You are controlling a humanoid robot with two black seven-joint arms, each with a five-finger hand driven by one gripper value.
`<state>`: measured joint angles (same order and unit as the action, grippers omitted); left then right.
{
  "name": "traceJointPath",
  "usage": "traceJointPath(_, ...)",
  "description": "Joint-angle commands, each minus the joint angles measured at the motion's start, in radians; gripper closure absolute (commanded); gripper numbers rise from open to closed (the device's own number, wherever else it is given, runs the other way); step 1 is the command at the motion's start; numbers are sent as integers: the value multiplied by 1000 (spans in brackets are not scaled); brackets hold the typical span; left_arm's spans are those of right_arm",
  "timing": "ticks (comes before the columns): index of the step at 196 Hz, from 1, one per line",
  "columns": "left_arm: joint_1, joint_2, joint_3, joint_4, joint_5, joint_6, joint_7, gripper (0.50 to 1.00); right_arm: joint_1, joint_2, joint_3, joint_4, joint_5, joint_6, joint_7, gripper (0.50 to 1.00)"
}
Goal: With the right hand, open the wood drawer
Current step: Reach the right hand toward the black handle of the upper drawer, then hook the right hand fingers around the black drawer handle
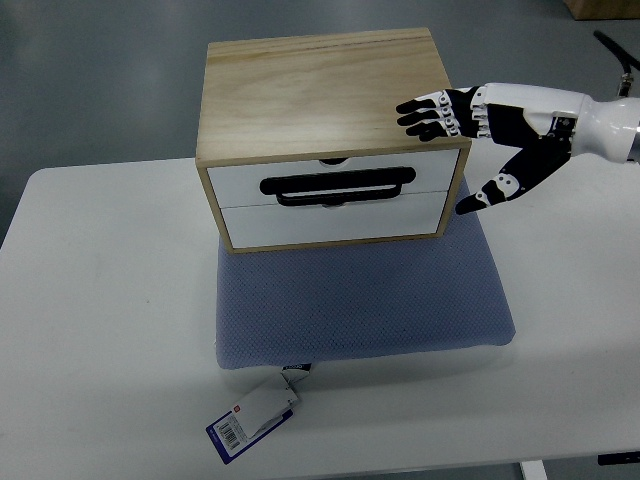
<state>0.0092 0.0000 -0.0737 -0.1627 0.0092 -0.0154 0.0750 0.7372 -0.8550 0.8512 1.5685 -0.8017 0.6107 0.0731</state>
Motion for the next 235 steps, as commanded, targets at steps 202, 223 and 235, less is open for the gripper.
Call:
traceJointPath(202, 0, 0, 0, 0, 0, 0, 0, 500, 202, 255, -185, -77, -226, 0, -237, 550)
traceJointPath(223, 0, 0, 0, 0, 0, 0, 0, 500, 206, 269, -185, -97, -238, 0, -237, 550)
traceJointPath(235, 0, 0, 0, 0, 0, 0, 0, 500, 208, 284, -187, -108, -244, 0, -237, 550)
